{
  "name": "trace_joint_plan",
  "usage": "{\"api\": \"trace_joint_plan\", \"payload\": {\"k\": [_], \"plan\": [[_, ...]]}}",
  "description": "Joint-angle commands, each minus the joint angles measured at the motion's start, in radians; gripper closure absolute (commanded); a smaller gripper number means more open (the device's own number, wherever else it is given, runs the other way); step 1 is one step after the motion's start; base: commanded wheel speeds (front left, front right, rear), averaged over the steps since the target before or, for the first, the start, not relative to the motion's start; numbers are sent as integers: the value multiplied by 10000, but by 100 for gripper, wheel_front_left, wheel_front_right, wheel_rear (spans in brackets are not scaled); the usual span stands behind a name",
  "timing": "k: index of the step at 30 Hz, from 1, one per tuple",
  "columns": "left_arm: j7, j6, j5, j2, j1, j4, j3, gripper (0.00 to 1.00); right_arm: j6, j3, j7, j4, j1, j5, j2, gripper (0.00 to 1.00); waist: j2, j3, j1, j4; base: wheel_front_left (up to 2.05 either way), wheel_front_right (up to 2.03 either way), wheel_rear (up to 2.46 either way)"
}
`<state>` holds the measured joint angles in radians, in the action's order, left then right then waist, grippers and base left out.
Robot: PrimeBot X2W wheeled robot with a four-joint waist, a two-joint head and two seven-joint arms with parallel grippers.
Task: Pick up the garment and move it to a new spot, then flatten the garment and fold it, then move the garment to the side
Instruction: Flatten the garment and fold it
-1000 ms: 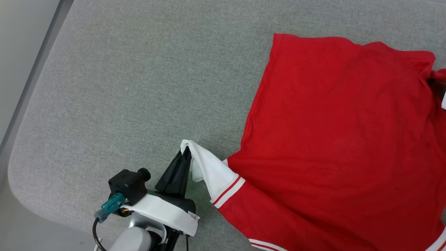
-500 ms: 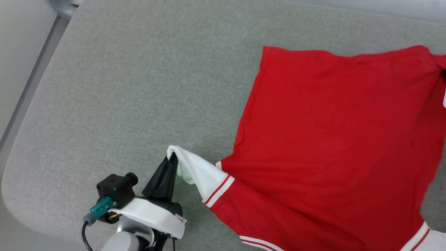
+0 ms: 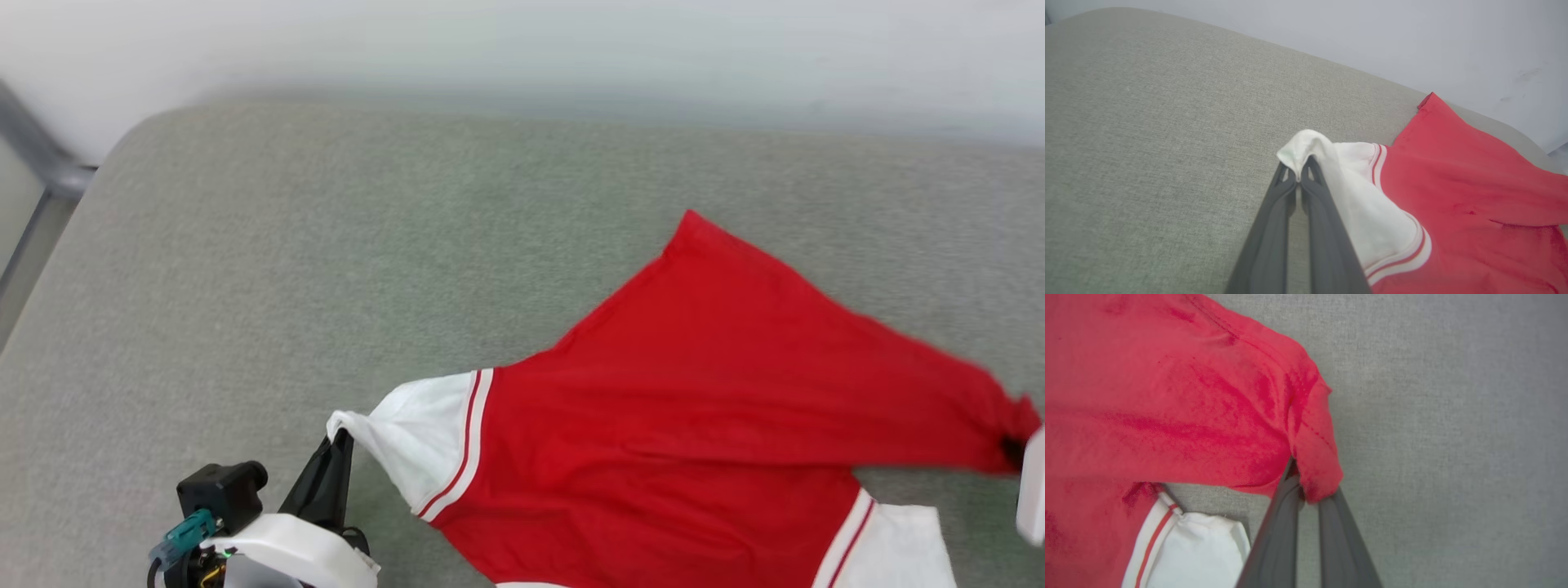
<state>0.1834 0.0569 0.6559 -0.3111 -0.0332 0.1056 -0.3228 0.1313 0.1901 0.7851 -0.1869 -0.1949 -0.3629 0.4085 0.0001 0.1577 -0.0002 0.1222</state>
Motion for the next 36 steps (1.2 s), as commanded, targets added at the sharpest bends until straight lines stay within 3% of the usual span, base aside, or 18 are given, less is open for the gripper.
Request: {"api": "trace_joint_plan", "payload": {"k": [1,7,15,19,20,21,32,36], "plan": [[-18,40,17,-61,130,32,26,100,-11,134,-8,171,373,-3,-135,100,-1,-306,2,-337,0,0,0],[-237,125,202,-246,484,139,112,100,-11,952,-193,1202,3078,189,-1534,100,-1,-719,2,-861,0,0,0],[-439,141,261,-414,706,150,54,100,-11,1574,-216,1751,5005,416,-3087,100,-1,-931,2,-1043,0,0,0],[-448,176,289,-436,742,130,41,100,-11,1554,-367,1743,5529,238,-3484,100,-1,-937,2,-1091,0,0,0],[-447,188,289,-427,739,122,29,100,-11,1669,-601,1752,5497,144,-3512,77,-1,-932,2,-1103,0,0,0],[-453,189,291,-416,735,124,10,100,-11,1832,-860,1683,5449,157,-3524,0,-1,-930,2,-1112,0,0,0],[-411,230,265,-379,592,48,-94,100,-9,2117,-5615,1499,4116,156,-3589,0,-1,-1027,2,-1012,0,0,0],[-422,248,183,-362,426,-121,-143,100,-9,1859,-6414,1258,3464,448,-3527,0,-1,-881,2,-879,0,0,0]]}}
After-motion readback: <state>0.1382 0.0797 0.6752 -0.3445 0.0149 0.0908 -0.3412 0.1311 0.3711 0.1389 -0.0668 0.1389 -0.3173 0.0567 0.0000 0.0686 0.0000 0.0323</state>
